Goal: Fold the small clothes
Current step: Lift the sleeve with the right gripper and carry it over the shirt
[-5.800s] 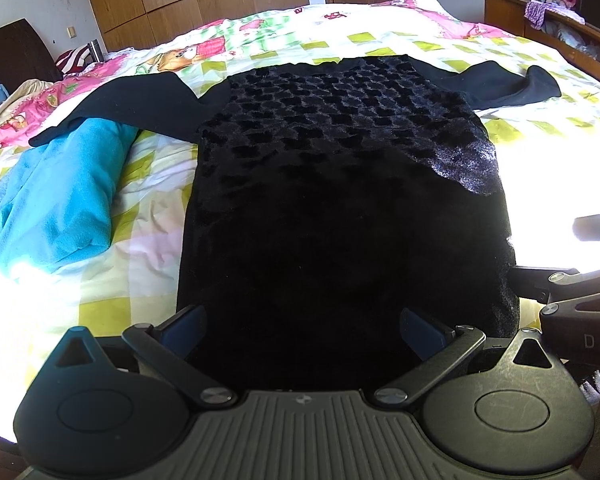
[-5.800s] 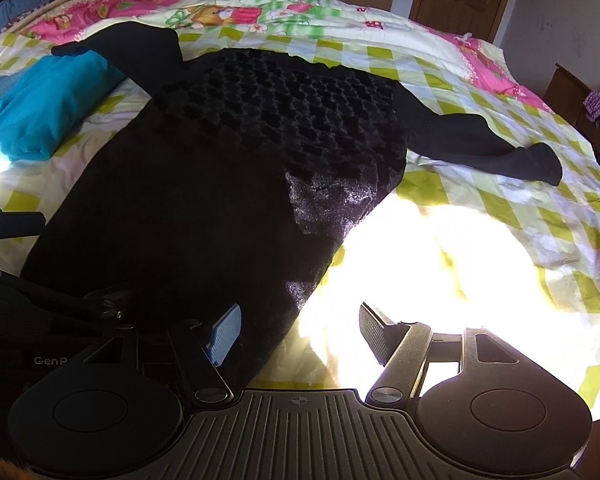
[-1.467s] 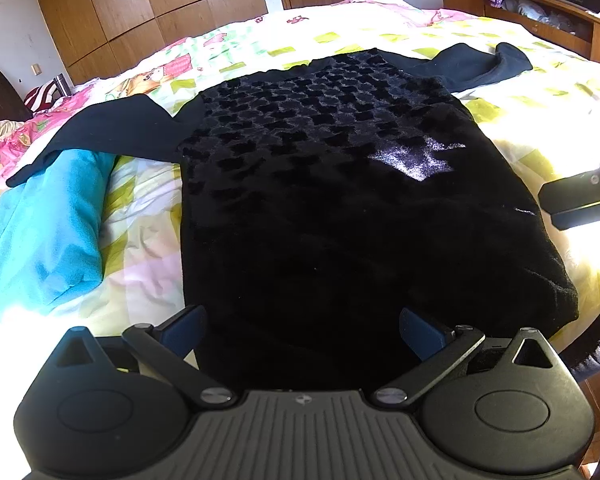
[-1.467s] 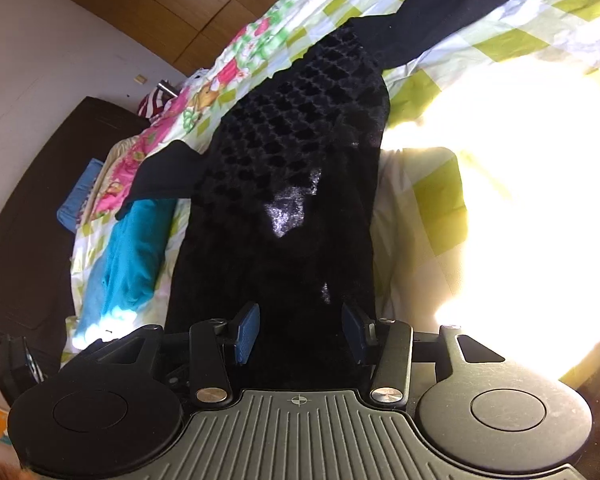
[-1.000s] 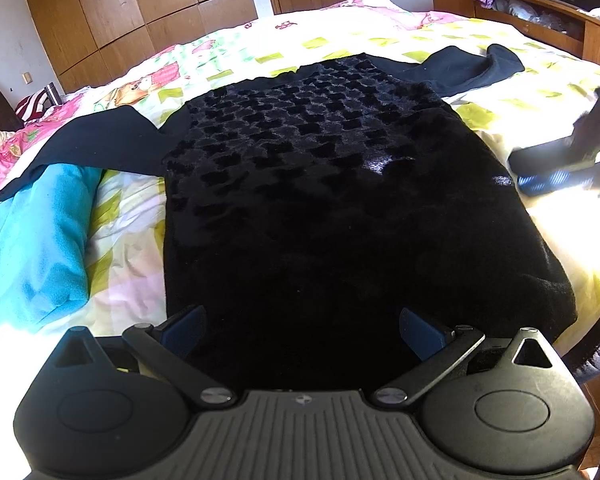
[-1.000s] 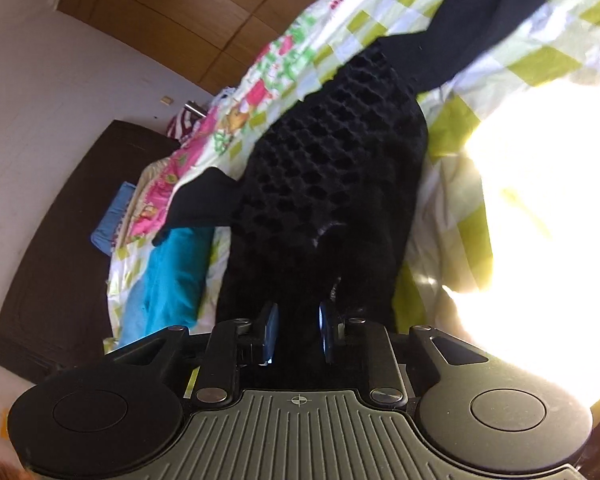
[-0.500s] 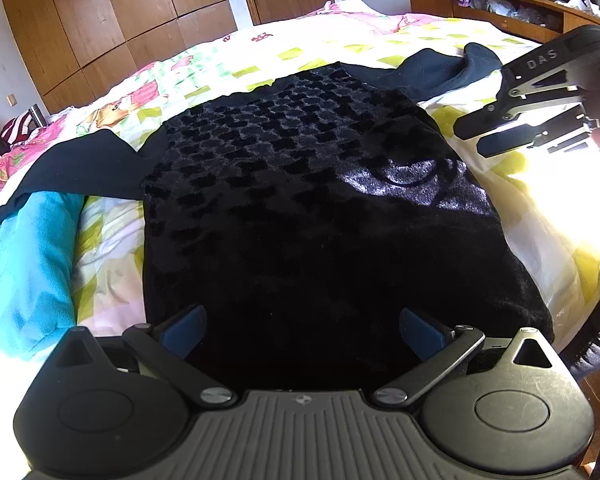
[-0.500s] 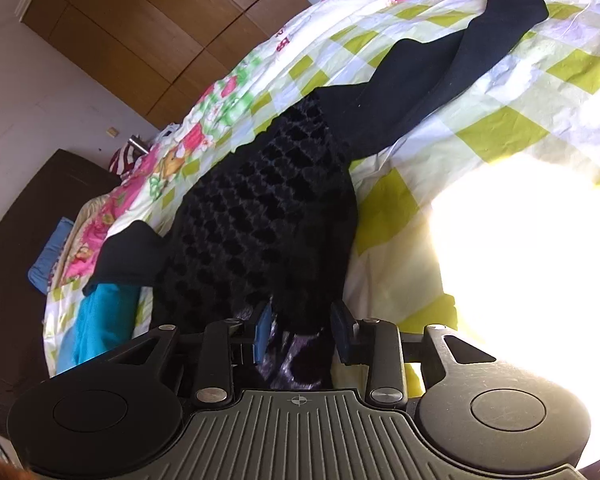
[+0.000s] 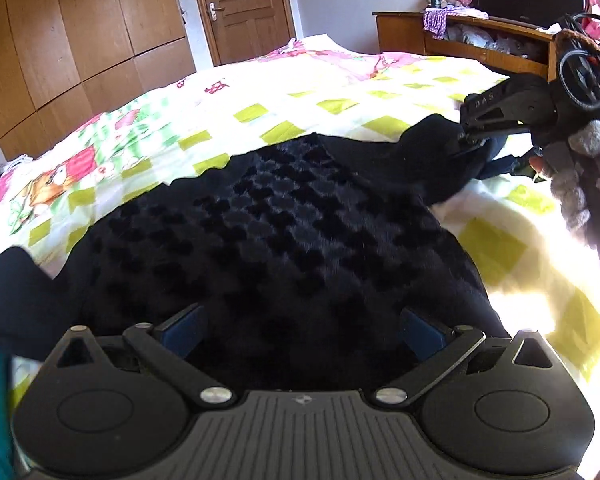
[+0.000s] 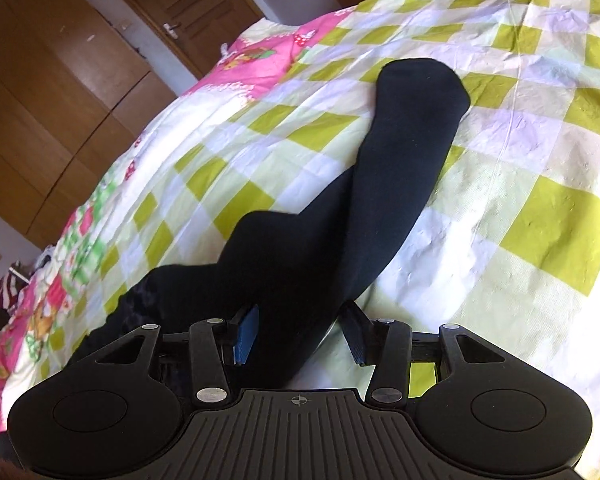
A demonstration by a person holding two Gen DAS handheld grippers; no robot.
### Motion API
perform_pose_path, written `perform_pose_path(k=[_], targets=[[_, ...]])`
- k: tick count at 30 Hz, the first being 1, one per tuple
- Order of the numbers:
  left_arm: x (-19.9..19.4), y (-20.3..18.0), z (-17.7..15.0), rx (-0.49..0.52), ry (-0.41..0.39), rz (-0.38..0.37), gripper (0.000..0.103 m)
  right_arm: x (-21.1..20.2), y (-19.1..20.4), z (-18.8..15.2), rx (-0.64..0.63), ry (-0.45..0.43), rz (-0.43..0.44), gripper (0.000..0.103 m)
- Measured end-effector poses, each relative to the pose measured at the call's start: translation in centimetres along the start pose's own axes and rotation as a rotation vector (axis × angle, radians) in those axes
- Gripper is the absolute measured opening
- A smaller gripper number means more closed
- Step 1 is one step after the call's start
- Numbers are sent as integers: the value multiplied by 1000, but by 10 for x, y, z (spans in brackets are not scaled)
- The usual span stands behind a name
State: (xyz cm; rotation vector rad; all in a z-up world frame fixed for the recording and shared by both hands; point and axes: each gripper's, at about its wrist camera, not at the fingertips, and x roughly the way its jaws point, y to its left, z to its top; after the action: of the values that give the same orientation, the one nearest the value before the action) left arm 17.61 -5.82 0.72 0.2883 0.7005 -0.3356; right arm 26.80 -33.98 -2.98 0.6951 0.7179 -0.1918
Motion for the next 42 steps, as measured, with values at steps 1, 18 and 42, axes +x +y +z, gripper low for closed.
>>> perform_pose_path(k=[1,18,42], targets=[[12,-1,9,18,-4,0,103,1,0,2,8,-27,-33,46],[92,-36,75,50,172,-125,103,-29,-64,44,201,-60,-349,20],[123,-73,114,75,197,-221,103,-38,-80,88,250,-92,-458,59]])
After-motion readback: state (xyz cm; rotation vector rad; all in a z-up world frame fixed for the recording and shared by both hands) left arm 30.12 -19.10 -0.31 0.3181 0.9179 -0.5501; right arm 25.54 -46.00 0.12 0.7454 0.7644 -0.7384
